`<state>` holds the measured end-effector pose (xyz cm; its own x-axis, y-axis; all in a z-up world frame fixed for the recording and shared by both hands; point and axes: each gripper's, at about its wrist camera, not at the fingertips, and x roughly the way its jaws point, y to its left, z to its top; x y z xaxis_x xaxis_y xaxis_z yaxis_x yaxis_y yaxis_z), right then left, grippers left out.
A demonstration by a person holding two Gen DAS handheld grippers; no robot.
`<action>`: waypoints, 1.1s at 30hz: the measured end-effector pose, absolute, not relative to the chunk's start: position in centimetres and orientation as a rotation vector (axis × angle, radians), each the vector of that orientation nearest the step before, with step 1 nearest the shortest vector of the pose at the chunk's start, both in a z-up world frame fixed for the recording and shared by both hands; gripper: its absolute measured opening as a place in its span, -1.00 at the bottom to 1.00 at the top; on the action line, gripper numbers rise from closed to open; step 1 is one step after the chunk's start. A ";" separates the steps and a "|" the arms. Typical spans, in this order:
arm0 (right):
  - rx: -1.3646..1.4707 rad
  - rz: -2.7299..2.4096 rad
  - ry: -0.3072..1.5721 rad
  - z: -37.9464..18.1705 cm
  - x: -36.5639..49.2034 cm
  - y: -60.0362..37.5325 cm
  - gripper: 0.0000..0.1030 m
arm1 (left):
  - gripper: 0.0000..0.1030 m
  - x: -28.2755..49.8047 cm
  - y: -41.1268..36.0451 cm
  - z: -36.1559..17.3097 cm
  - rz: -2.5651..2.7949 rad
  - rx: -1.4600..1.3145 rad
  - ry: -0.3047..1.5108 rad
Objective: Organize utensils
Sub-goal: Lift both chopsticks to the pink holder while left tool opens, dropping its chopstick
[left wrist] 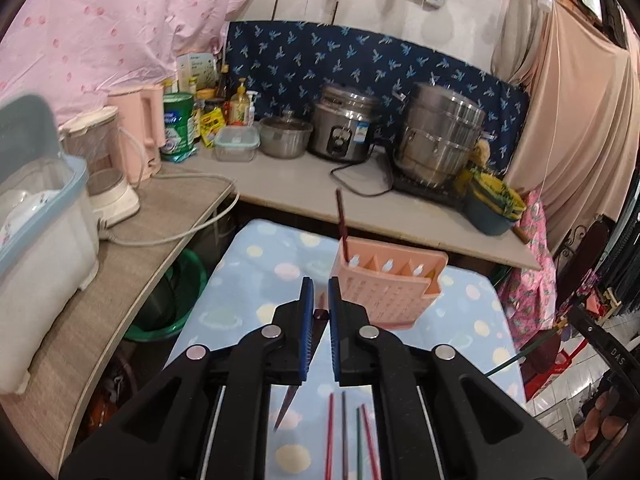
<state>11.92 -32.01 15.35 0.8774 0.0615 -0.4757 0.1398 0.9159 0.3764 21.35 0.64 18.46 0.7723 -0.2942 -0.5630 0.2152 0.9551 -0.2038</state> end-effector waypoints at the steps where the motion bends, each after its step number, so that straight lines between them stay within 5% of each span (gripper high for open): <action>1: 0.420 -0.039 0.486 16.0 12.5 -32.2 -0.86 | -0.86 21.8 0.5 19.2 -0.289 -0.141 0.620; 14: 0.413 -0.002 0.327 23.3 21.9 -32.8 -0.86 | -0.87 28.0 -3.4 28.9 -0.364 -0.222 0.404; 33: 0.379 0.007 0.464 18.2 29.2 -31.3 -0.86 | -0.94 33.2 -7.2 28.5 -0.423 -0.241 0.400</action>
